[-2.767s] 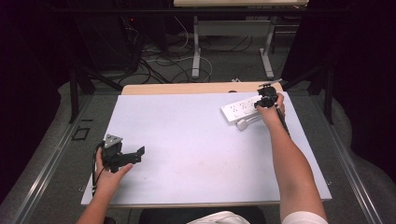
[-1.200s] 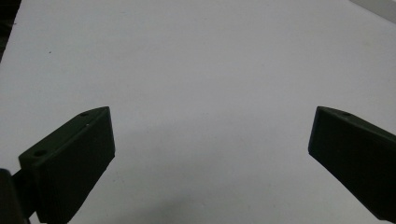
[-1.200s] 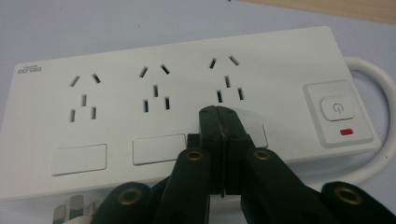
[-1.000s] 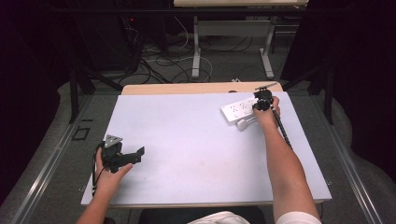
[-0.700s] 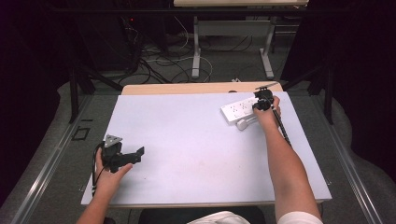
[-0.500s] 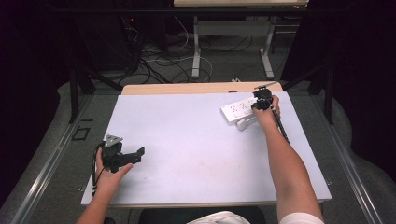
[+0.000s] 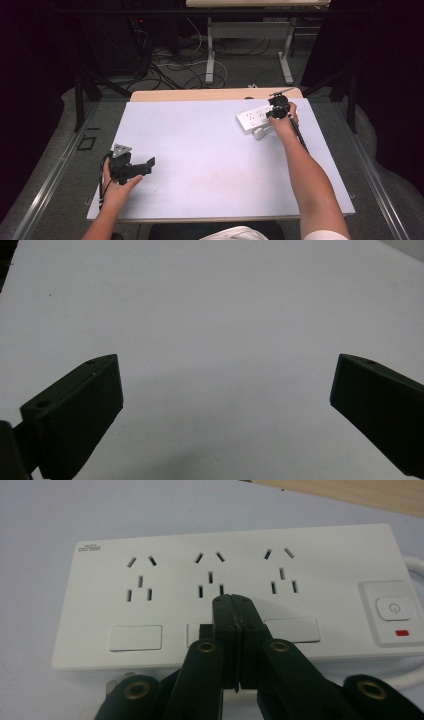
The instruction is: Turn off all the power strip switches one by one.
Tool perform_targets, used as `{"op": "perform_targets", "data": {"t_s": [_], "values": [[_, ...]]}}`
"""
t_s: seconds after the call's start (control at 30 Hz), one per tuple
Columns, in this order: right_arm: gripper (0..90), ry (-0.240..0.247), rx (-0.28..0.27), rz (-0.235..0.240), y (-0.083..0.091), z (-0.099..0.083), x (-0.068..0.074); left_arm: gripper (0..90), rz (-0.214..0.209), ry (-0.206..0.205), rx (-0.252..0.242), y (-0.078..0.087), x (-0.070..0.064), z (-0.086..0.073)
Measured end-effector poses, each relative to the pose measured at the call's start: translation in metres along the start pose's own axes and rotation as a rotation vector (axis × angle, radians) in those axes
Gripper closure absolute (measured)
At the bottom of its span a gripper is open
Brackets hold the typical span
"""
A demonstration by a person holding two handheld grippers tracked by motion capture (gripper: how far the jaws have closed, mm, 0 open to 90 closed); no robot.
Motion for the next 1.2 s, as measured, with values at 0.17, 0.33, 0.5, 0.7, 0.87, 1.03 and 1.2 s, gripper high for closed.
{"op": "perform_targets", "data": {"t_s": [0.17, 0.33, 0.5, 0.7, 0.87, 1.03, 1.2], "values": [[90.0, 0.017, 0.007, 0.000, -0.001, -0.001, 0.004, 0.4, 0.003, 0.000, -0.005, -0.001, 0.000, 0.000], [90.0, 0.031, 0.015, 0.013, -0.003, -0.003, 0.010, 0.4, 0.006, -0.001, -0.010, -0.001, 0.000, 0.000], [90.0, 0.037, 0.017, 0.026, -0.003, -0.003, 0.013, 0.4, 0.005, 0.000, -0.011, -0.001, 0.000, 0.001], [90.0, 0.032, 0.026, 0.026, -0.006, -0.005, 0.015, 0.4, 0.005, 0.000, -0.011, -0.001, 0.000, 0.001], [90.0, 0.029, 0.024, 0.026, -0.007, -0.005, 0.018, 0.4, 0.004, -0.001, -0.010, -0.001, 0.000, 0.001], [90.0, 0.036, 0.029, 0.027, -0.008, -0.006, 0.019, 0.4, 0.003, -0.003, -0.008, -0.001, 0.000, 0.000], [90.0, 0.038, 0.026, 0.030, -0.008, -0.006, 0.019, 0.4, 0.003, -0.002, -0.009, -0.001, 0.000, 0.000]]}}
Point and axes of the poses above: each handheld gripper's, and its own axes: y roughly backward along the jaws, z roughly out of its top, x roughly to its left, the point moved 8 cm from there along -y, roughly forward along the jaws, and after that the axes turned 3 degrees about -y, right-handed, at the moved point
